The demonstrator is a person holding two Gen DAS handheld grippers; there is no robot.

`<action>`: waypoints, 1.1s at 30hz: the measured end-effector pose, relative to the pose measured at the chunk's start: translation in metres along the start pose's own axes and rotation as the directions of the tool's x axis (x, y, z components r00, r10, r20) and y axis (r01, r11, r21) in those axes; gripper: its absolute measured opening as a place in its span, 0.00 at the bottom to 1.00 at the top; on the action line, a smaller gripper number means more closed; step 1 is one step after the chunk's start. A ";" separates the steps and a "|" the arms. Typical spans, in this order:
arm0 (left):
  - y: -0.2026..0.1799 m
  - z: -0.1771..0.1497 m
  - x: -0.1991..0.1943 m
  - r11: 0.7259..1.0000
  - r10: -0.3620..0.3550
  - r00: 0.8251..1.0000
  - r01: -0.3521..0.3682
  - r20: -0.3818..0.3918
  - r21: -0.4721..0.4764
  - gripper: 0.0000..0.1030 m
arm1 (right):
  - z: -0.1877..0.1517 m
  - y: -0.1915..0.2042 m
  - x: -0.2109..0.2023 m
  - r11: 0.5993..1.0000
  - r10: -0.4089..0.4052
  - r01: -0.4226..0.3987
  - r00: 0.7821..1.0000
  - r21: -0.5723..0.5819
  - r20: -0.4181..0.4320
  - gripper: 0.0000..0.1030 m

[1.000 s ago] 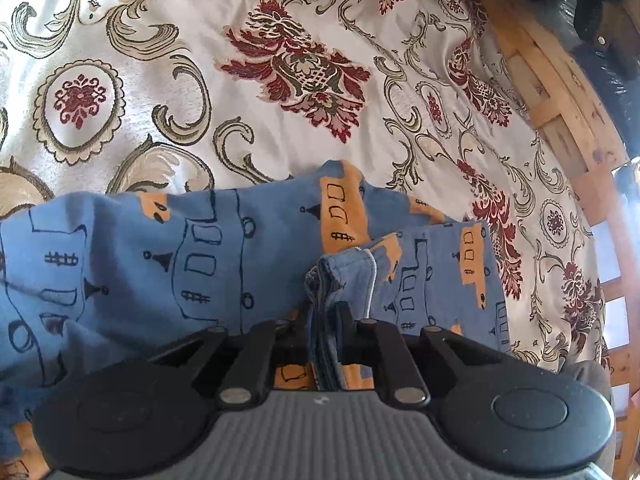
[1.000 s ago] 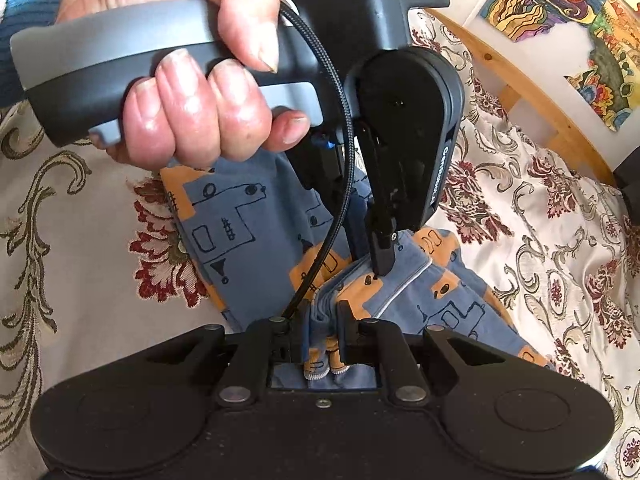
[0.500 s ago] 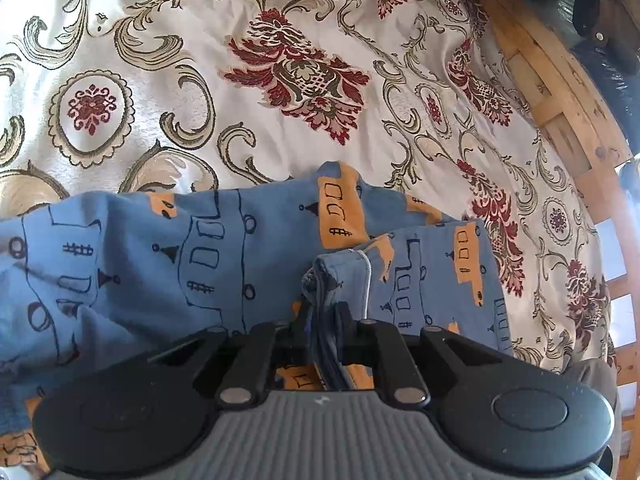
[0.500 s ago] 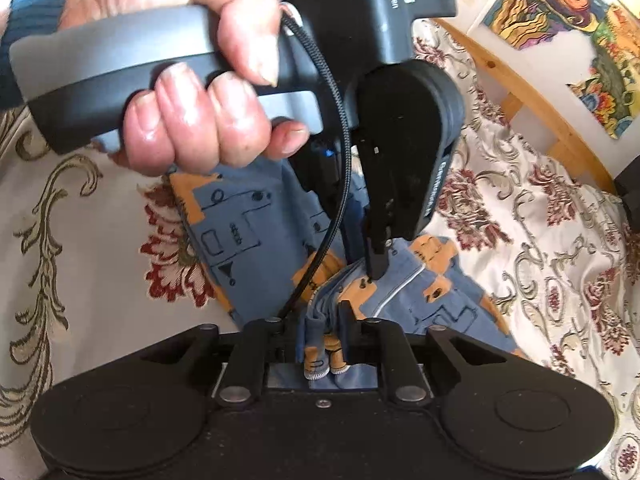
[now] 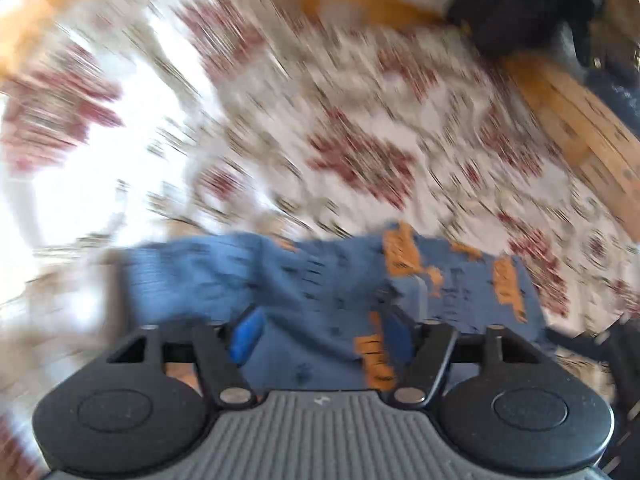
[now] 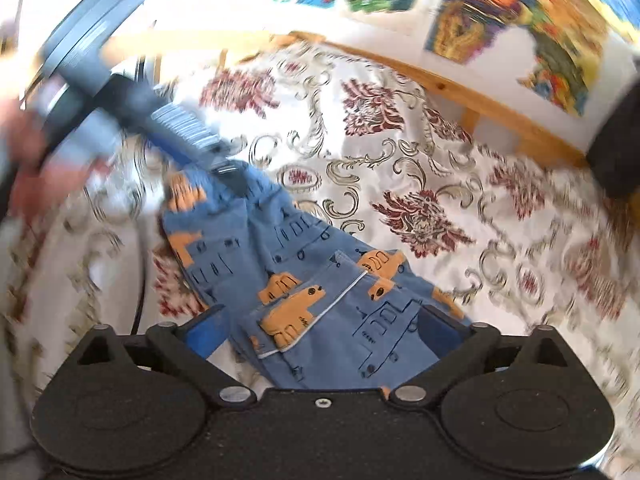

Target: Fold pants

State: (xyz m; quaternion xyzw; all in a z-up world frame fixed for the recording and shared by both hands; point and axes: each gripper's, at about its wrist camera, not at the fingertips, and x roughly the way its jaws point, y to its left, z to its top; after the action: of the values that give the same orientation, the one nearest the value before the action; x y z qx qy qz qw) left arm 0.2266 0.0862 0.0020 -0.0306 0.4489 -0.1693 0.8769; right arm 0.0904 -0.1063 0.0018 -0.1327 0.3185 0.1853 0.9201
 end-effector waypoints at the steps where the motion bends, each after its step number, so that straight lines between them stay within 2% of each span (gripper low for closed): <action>1: 0.000 -0.012 -0.015 0.998 0.055 0.997 -0.054 0.048 -0.016 0.88 | -0.001 -0.006 -0.004 0.999 0.029 -0.029 1.000 0.045 0.008 0.99; 2: 0.002 -0.023 -0.026 0.993 0.111 0.990 -0.106 0.090 -0.052 0.94 | -0.002 -0.012 -0.006 0.993 0.063 -0.064 0.998 0.095 0.016 0.99; 3: 0.004 -0.036 -0.035 0.985 0.151 0.982 -0.140 0.117 -0.098 0.94 | -0.003 -0.014 -0.005 0.989 0.081 -0.083 0.996 0.126 0.023 0.99; 5: 0.011 -0.055 -0.041 0.967 0.191 0.976 -0.168 0.105 -0.191 0.94 | -0.004 -0.014 0.001 0.984 0.082 -0.088 0.996 0.152 0.042 0.99; 7: 0.021 -0.062 -0.036 0.948 0.193 0.979 -0.169 0.064 -0.271 0.94 | -0.005 -0.009 0.011 0.988 0.062 -0.068 0.997 0.141 0.044 0.99; 9: 0.031 -0.059 -0.026 0.936 0.194 0.980 -0.176 0.031 -0.305 0.94 | -0.006 -0.003 0.025 0.993 0.010 -0.014 0.999 0.117 0.031 0.99; 11: 0.042 -0.057 -0.018 0.916 0.194 0.980 -0.166 0.040 -0.365 0.94 | -0.009 -0.001 0.035 0.994 -0.037 0.034 0.999 0.105 0.031 0.99; 13: 0.052 -0.054 -0.012 0.906 0.150 0.986 -0.109 0.070 -0.410 0.92 | -0.013 0.002 0.043 0.993 -0.060 0.056 0.998 0.103 0.033 0.99; 17: 0.065 -0.059 -0.009 0.881 0.128 0.982 -0.049 0.136 -0.471 0.84 | -0.018 0.004 0.054 0.993 -0.085 0.082 0.996 0.080 0.040 0.99; 20: 0.073 -0.062 -0.007 0.864 0.152 0.976 -0.054 0.156 -0.501 0.76 | -0.020 0.004 0.060 0.992 -0.095 0.090 0.994 0.085 0.046 0.99; 24: 0.082 -0.064 0.000 0.836 0.186 0.971 -0.078 0.147 -0.544 0.60 | -0.021 0.001 0.065 0.989 -0.110 0.105 0.993 0.103 0.042 0.99; 30: 0.078 -0.061 0.013 0.850 0.174 0.979 -0.094 0.107 -0.519 0.45 | -0.028 0.006 0.076 0.991 -0.112 0.110 0.994 0.072 0.018 0.99; 31: 0.079 -0.061 0.015 0.842 0.176 0.979 -0.098 0.099 -0.530 0.38 | -0.029 0.008 0.078 0.992 -0.112 0.111 0.994 0.062 0.015 0.99; 33: 0.085 -0.063 0.014 0.823 0.172 0.980 -0.088 0.097 -0.562 0.33 | -0.032 0.011 0.080 0.992 -0.113 0.112 0.994 0.050 0.013 0.99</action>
State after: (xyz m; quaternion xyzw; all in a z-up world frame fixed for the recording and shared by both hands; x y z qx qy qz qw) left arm 0.2068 0.1681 -0.0639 -0.2647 0.4155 0.0310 0.8697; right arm 0.1272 -0.0870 -0.0747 -0.1262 0.3076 0.1263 0.9346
